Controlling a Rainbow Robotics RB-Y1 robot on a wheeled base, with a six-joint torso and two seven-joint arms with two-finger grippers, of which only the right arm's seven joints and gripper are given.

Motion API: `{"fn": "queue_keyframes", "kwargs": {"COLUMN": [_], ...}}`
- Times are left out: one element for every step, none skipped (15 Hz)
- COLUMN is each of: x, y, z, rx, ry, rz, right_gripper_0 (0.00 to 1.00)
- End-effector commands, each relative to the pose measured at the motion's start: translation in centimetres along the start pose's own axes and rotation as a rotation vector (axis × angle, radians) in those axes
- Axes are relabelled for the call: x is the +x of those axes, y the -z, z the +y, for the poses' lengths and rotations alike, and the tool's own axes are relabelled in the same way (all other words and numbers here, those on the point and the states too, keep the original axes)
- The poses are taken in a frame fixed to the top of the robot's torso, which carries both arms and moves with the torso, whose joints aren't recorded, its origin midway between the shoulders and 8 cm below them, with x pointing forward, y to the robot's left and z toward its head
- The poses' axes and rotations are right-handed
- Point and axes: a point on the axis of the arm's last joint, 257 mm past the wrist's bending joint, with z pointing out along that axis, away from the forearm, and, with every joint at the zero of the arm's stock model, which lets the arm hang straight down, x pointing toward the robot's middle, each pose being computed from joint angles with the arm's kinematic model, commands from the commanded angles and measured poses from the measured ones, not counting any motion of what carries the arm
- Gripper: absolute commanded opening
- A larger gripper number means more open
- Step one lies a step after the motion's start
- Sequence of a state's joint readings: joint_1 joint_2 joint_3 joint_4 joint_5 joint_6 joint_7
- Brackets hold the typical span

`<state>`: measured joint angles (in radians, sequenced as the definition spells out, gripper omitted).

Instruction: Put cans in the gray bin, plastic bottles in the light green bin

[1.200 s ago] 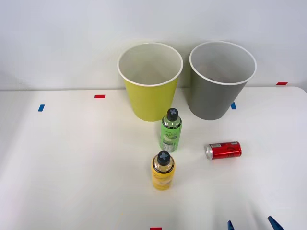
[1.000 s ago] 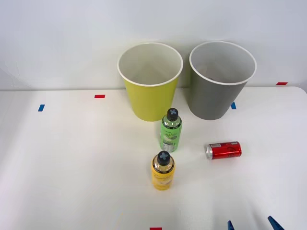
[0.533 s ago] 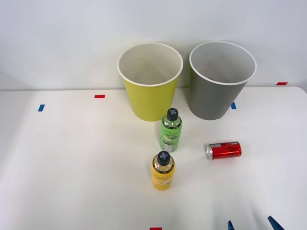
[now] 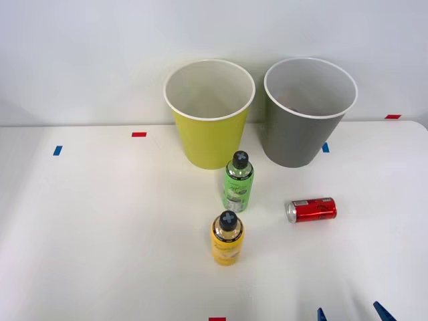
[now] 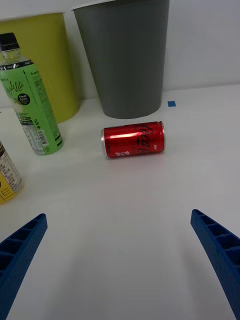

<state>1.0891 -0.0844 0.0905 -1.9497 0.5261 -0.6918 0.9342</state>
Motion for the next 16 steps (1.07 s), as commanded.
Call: {"fn": "queue_keyframes", "kwargs": {"x": [0.0,0.0,0.0,0.0,0.0,0.0,0.0,0.0,0.0,0.0,0.0,0.0,0.0,0.0,0.0,0.0], "y": [0.0,0.0,0.0,0.0,0.0,0.0,0.0,0.0,0.0,0.0,0.0,0.0,0.0,0.0,0.0,0.0], "z": [0.0,0.0,0.0,0.0,0.0,0.0,0.0,0.0,0.0,0.0,0.0,0.0,0.0,0.0,0.0,0.0], "rx": [0.0,0.0,0.0,0.0,0.0,0.0,0.0,0.0,0.0,0.0,0.0,0.0,0.0,0.0,0.0,0.0], "ry": [0.0,0.0,0.0,0.0,0.0,0.0,0.0,0.0,0.0,0.0,0.0,0.0,0.0,0.0,0.0,0.0], "rz": [0.0,0.0,0.0,0.0,0.0,0.0,0.0,0.0,0.0,0.0,0.0,0.0,0.0,0.0,0.0,0.0], "right_gripper_0": [1.0,1.0,1.0,1.0,1.0,1.0,1.0,1.0,1.0,1.0,1.0,1.0,1.0,1.0,1.0,1.0]}}
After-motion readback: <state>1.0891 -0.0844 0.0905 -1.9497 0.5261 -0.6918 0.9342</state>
